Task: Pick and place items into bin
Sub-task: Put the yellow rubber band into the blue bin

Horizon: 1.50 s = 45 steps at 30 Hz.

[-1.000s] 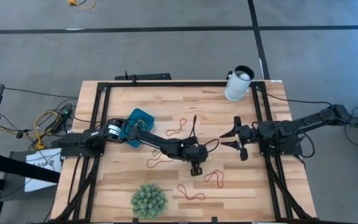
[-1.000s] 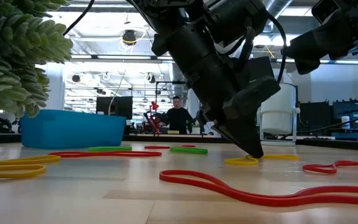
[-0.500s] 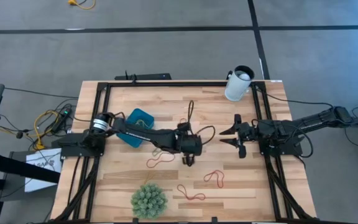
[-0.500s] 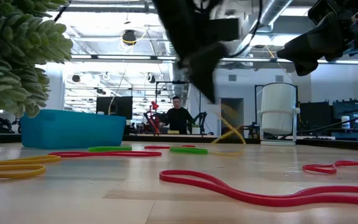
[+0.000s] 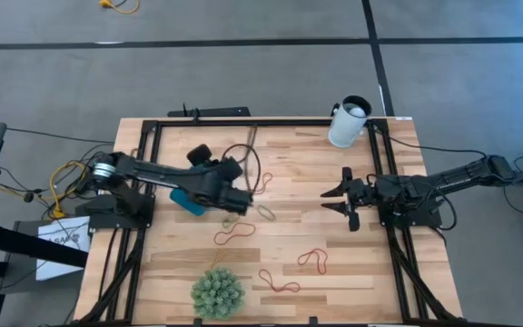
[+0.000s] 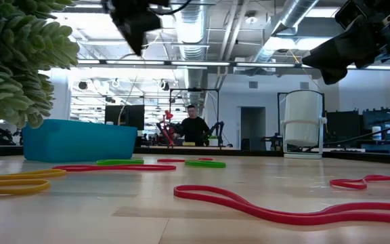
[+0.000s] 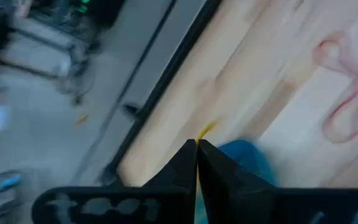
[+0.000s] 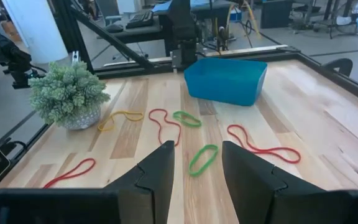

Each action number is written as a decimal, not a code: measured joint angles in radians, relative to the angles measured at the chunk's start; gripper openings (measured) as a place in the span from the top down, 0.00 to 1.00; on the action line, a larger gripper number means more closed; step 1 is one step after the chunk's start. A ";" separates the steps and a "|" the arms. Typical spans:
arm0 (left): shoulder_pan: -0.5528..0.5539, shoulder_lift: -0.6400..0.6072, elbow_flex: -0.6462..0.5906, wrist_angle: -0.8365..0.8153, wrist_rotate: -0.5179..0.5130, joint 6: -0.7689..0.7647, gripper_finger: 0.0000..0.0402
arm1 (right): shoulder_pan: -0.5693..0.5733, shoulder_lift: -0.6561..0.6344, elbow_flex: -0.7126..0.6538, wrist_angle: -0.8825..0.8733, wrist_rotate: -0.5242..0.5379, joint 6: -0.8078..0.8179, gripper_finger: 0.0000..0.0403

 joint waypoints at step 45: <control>0.017 -0.214 -0.518 0.024 0.251 -0.180 0.74 | -0.020 0.040 0.000 0.097 0.079 -0.059 0.68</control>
